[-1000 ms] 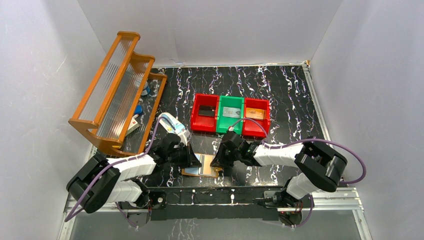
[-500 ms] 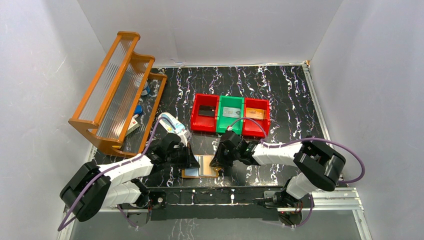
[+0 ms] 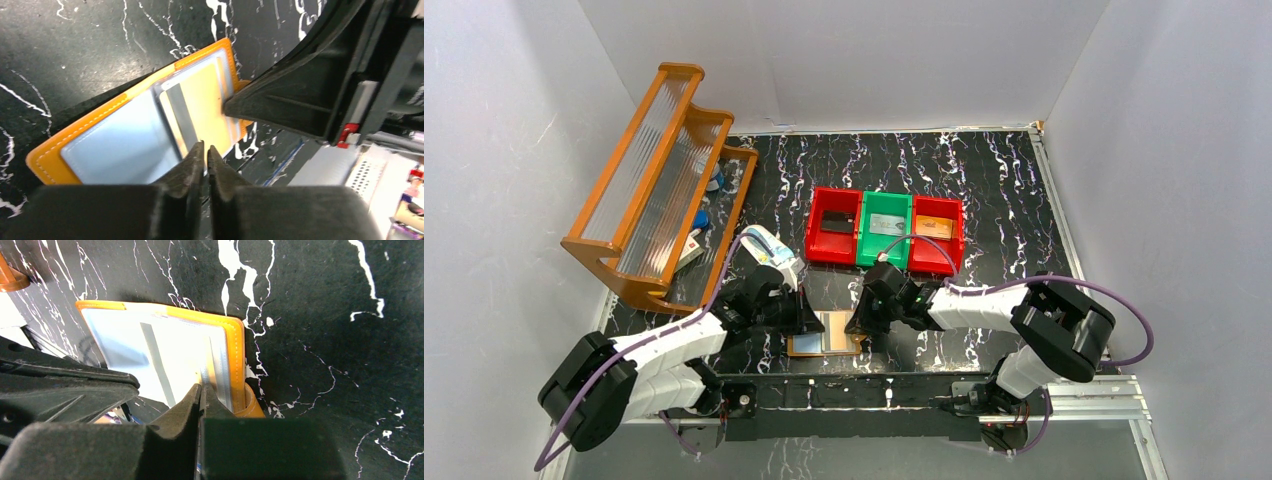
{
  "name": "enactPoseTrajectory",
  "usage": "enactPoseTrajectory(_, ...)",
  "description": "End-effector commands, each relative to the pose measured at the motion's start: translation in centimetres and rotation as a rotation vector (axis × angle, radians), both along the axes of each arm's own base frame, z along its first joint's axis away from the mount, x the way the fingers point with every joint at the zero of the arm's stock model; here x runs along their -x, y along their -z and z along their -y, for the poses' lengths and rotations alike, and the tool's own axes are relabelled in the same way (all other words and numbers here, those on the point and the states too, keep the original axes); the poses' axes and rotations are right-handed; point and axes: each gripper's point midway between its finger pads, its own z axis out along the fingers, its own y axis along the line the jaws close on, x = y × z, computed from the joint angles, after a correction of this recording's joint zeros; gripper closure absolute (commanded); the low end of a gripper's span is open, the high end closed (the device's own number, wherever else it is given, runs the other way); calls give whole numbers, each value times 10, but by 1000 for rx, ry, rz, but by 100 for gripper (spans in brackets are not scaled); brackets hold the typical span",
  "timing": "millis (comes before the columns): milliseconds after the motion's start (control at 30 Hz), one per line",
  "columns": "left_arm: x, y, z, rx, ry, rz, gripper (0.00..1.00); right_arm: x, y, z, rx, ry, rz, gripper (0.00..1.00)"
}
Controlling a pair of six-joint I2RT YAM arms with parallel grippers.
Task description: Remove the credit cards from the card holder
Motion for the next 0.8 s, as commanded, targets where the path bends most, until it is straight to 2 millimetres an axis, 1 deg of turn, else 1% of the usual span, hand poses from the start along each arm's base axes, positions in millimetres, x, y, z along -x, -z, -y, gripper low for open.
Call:
enactPoseTrajectory(0,-7,-17,12,74,-20,15,83,12,49,47,231,11,-30,92)
enactPoseTrajectory(67,-9,-9,7,45,-67,-11,72,13,49,47,226,11,-34,91)
enactPoseTrajectory(167,-10,0,1,10,-113,-36,60,14,51,46,221,10,-42,90)
enactPoseTrajectory(267,-12,3,-2,-3,-142,-47,54,15,52,46,219,8,-47,90)
enactPoseTrajectory(367,-11,4,0,13,-144,-51,52,16,53,46,219,8,-50,90)
enactPoseTrajectory(567,-8,8,8,49,-124,-81,51,17,54,45,213,6,-56,90)
enactPoseTrajectory(667,-7,10,11,66,-115,-92,53,17,55,45,213,7,-58,89)
enactPoseTrajectory(767,-7,10,11,71,-119,-95,57,18,56,46,212,10,-62,89)
